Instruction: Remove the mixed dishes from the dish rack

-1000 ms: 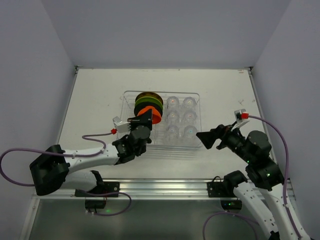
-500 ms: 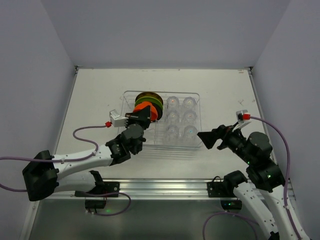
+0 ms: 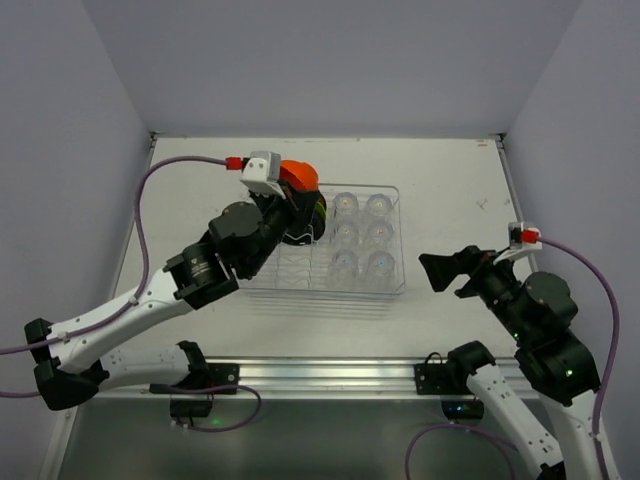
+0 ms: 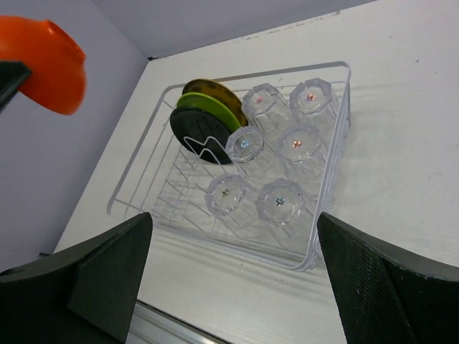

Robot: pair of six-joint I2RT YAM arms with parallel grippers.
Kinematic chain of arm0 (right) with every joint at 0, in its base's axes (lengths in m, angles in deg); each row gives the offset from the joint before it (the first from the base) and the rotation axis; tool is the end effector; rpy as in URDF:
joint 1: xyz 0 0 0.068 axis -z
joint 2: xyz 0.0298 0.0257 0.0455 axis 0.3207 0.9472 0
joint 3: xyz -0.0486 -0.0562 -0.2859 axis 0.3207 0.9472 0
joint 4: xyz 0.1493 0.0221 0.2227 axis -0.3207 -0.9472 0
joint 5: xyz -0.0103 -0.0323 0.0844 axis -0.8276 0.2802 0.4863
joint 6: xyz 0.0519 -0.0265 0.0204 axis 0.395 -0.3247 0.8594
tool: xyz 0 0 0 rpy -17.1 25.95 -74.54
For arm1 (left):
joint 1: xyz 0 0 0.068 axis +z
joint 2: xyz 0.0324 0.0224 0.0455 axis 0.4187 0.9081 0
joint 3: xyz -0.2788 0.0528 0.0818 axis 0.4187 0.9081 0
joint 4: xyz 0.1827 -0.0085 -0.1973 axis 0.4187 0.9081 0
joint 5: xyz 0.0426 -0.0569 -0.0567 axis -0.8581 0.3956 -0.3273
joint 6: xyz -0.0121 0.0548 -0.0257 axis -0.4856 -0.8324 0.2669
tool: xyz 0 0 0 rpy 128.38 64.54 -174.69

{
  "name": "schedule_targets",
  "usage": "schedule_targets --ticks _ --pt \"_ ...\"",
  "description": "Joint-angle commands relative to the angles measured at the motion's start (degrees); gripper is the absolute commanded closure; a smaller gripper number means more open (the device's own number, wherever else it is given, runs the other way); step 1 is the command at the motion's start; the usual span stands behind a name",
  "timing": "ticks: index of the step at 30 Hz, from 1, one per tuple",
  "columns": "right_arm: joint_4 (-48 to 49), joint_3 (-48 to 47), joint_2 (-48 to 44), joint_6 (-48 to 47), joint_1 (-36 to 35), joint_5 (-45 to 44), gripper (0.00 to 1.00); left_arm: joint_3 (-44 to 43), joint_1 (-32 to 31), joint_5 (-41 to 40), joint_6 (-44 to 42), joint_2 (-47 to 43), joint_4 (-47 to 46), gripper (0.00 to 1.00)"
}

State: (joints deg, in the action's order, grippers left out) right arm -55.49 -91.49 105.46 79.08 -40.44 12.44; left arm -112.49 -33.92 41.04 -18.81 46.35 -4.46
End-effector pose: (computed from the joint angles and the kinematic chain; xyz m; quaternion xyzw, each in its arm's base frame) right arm 0.0508 0.0220 0.3825 0.0427 0.7567 0.2962 0.5813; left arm 0.1522 -0.2018 0.4438 -0.0284 0.7081 -0.3358 0.6206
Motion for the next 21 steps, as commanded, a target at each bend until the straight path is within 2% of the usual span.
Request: schedule_targets --ticks 1,3,6,11,13,15,17,21 --pt "-1.9 -5.0 2.7 -1.4 0.0 0.2 0.01 -4.7 -0.4 15.2 -12.5 -0.2 20.6 1.00" --pt "-3.0 -8.8 5.2 -2.2 0.0 5.2 0.01 -7.6 -0.8 18.3 -13.0 1.5 30.3 1.00" --pt "-5.1 -13.5 11.8 -2.8 0.0 12.2 0.01 -9.7 -3.8 20.9 -15.1 4.5 37.4 1.00" --pt "-7.1 -16.1 19.8 -3.4 0.0 17.7 0.01 -5.4 -15.3 25.3 -22.2 3.8 38.5 1.00" --pt "-9.0 -17.5 23.0 -4.2 -0.1 21.5 0.01 -4.8 -17.7 27.4 -24.5 4.9 38.9 1.00" --pt "-9.8 -18.4 26.6 -5.3 -2.2 22.1 0.01 -5.4 -19.7 27.4 -26.9 6.7 40.4 1.00" --pt "-11.4 -19.1 28.3 -6.5 -4.3 18.2 0.01 -6.3 -21.5 26.2 -28.8 9.7 41.6 1.00" --pt "-15.4 -20.2 33.0 -8.7 -12.7 12.9 0.09 -6.2 -22.9 24.6 -32.7 13.6 42.7 1.00"
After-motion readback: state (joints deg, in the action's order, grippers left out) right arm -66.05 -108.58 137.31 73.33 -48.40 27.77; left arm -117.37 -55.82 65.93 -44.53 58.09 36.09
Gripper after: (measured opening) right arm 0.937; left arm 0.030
